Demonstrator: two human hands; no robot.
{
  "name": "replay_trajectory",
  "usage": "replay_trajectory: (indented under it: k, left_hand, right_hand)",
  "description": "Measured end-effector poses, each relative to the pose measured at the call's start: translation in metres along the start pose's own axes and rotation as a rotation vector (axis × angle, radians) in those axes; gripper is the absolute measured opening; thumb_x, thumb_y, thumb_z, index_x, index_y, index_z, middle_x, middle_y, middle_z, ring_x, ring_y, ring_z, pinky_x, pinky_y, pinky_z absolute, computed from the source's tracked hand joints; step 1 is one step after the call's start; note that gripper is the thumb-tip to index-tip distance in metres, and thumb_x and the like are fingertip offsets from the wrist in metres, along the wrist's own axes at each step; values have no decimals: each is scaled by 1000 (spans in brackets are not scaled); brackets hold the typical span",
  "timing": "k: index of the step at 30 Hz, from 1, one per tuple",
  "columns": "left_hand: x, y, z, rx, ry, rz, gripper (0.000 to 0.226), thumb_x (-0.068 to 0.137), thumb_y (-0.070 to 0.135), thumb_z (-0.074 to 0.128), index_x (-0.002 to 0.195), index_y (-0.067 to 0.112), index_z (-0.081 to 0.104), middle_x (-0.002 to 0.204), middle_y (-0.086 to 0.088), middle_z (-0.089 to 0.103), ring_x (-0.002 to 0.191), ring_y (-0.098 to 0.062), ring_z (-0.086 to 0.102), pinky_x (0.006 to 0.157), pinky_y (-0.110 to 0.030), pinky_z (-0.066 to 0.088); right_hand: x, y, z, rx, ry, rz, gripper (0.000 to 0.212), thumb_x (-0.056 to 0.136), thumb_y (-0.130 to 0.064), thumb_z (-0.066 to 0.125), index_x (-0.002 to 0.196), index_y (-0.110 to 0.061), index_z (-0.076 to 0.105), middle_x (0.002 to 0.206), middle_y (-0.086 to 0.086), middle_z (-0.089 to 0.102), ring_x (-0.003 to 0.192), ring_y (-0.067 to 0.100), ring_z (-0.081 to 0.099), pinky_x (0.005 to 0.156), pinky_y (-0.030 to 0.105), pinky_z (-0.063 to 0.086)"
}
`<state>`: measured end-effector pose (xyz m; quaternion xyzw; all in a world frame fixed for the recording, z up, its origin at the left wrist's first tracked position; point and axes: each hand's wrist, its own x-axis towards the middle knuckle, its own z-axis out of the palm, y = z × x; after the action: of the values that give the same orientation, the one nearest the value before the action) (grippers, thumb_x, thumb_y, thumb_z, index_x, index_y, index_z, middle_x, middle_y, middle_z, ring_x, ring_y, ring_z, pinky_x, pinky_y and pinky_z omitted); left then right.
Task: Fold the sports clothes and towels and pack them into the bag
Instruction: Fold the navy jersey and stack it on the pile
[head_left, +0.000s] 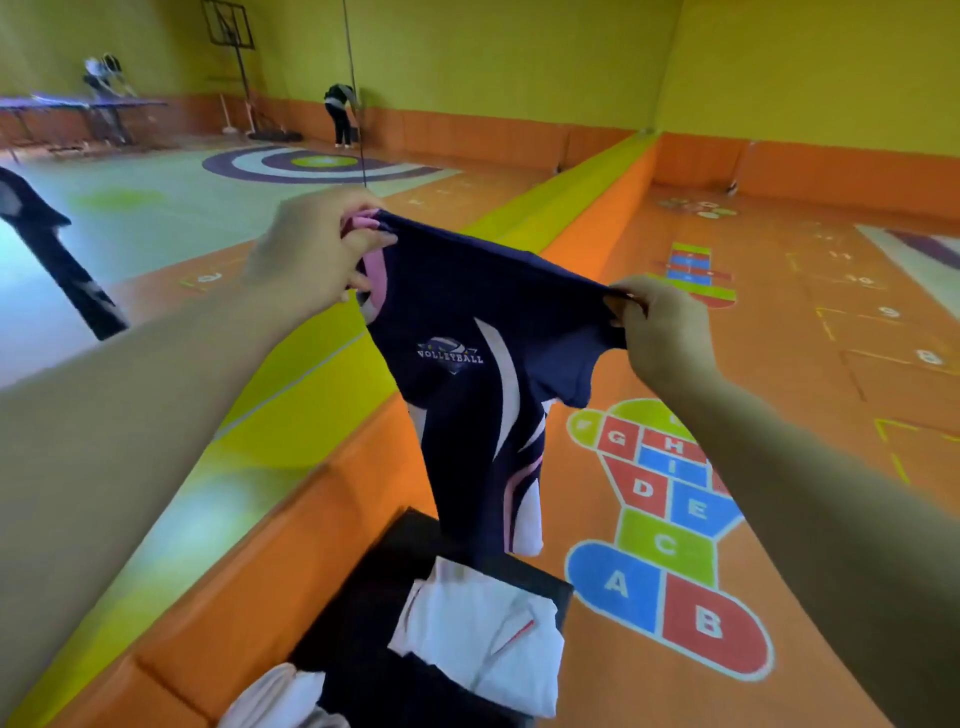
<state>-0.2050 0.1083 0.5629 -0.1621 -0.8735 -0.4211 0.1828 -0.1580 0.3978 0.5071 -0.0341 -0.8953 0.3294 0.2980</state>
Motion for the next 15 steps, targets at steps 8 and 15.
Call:
replay_trajectory:
  k: [8,15]
  left_hand:
    - [-77,-37,37,-38,-76,18,12,82,10,68,86,21,70,73,8,68,66,10,57,62,-2,35]
    - [-216,-127,87,23,-315,-174,58,72,11,79,72,66,58,84,44,58,76,18,55,69,-3,40]
  right_hand:
    - [-59,47,6,-48,-119,12,17,92,-10,54,96,-12,70,84,11,65,80,29,55,67,33,32]
    - [-210,115,75,-82,-478,266,21,92,-10,56,105,-16,71,101,4,64,97,24,59,68,17,32]
